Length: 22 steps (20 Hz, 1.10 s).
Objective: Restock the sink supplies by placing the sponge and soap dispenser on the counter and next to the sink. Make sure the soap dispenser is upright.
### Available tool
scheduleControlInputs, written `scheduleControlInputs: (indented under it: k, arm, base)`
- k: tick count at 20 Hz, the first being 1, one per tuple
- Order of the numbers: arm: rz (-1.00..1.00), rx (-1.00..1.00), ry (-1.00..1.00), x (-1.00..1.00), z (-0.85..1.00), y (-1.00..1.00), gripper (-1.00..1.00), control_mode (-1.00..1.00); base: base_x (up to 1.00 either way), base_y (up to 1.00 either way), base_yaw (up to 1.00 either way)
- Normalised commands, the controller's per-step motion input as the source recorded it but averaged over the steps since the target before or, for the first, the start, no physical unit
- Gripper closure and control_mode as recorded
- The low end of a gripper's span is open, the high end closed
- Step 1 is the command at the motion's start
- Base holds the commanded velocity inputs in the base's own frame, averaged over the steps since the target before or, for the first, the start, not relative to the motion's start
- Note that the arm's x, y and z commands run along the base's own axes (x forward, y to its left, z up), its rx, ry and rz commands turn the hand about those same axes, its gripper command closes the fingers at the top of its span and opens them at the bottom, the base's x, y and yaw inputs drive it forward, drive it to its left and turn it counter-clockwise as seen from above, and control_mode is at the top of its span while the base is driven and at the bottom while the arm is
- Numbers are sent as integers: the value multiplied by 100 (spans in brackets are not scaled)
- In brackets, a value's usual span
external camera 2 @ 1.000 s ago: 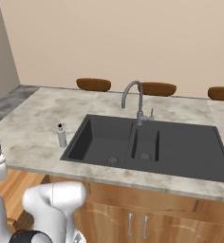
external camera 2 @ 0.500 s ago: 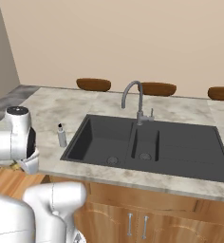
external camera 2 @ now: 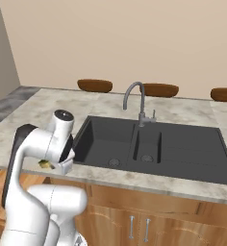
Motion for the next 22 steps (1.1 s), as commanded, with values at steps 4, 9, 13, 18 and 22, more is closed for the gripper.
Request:
scheduleControlInputs:
  k: [4, 9, 13, 18, 22]
  arm:
    - [9, 1, 2, 75, -2, -6, 100, -100]
    - [11, 0, 11, 75, -23, 0, 100, -100]
    - [14, 0, 8, 45, -46, 12, 100, -100]
    - [11, 0, 0, 36, -37, 35, 100, -100]
    - [9, 0, 0, 6, -43, 61, 100, -100]
  base:
    - [0, 0, 0]
    - [0, 0, 0]
    - [0, 0, 0]
    - [0, 0, 0]
    - [0, 0, 0]
